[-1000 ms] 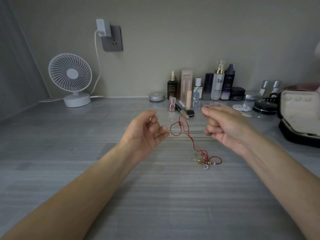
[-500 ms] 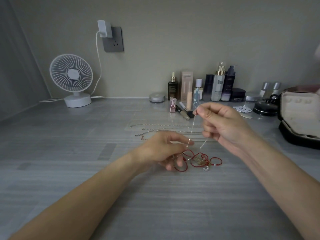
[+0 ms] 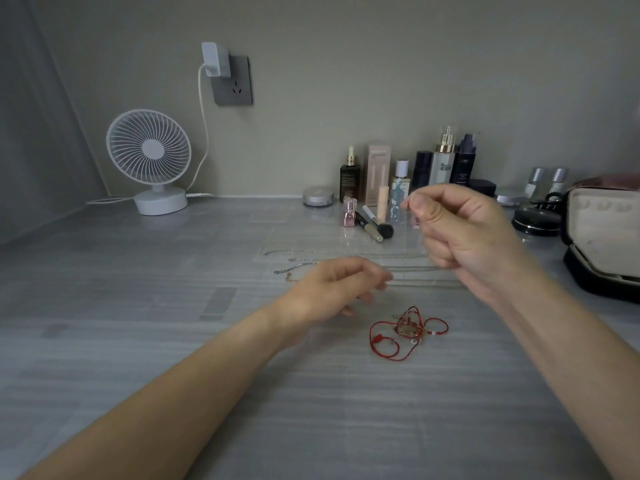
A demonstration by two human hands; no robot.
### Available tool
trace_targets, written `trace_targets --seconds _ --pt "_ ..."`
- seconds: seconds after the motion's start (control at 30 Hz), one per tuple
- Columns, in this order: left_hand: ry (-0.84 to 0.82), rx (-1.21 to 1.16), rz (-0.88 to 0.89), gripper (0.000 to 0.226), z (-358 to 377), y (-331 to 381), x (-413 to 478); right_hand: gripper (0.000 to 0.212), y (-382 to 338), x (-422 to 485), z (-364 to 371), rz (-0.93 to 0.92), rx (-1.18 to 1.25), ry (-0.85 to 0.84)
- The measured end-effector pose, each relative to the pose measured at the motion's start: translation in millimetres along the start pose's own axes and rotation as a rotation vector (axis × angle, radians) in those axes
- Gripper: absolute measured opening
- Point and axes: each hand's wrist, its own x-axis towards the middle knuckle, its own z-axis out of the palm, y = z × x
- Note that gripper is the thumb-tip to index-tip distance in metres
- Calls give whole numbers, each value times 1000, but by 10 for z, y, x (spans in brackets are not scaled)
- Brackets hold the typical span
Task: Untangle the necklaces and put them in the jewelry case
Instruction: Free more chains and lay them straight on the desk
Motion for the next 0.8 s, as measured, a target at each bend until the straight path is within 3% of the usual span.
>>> trace_targets --seconds 0.13,0.37,0.7,0.8 --pt "-105 -127 64 9 80 19 -14 26 -36 16 31 -73 -103 11" --pt "51 -586 -9 47 -152 67 70 12 -60 50 -21 -145 -148 127" --pt "127 -740 20 23 -250 72 77 17 -184 64 -51 -192 -267 156" --pt "131 -767 36 22 -292 83 69 7 -254 72 -50 -179 -338 108"
